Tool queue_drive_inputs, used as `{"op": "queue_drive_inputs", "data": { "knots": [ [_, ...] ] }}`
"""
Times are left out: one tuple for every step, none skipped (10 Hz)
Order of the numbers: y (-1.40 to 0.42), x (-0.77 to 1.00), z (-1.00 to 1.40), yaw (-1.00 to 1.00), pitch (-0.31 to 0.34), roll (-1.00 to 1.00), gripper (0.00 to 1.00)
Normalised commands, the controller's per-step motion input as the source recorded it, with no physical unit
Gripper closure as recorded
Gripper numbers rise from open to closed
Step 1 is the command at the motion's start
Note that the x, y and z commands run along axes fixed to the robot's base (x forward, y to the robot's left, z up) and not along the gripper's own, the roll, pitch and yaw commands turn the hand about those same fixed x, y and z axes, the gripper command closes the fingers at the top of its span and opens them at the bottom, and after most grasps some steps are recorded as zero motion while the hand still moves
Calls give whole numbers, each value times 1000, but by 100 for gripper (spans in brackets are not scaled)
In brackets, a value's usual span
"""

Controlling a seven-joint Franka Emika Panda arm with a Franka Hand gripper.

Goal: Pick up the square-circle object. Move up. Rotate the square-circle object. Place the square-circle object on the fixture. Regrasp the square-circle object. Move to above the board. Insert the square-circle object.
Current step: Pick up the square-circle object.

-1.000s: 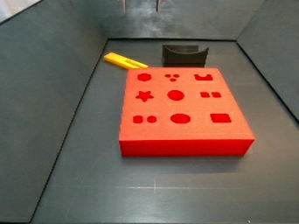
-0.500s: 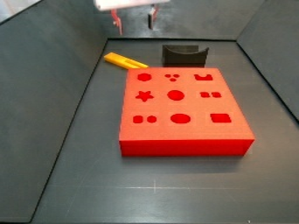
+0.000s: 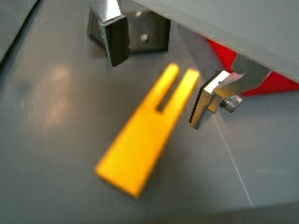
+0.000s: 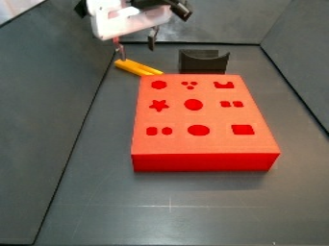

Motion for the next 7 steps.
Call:
{"op": "queue_drive_inputs", "data": {
  "knots": [
    [-74, -237, -671, 471, -240, 3, 0],
    [-97, -146, -657, 460, -236, 0, 0],
    [-171, -17, -549, 400, -211, 31, 0],
    [-106, 97, -440, 269, -107, 57, 0],
    [-29, 74, -349, 166, -51, 84, 0],
    [0, 57, -280, 94, 0, 90, 0],
    [0, 26, -266, 54, 0, 87, 0]
  ]
}}
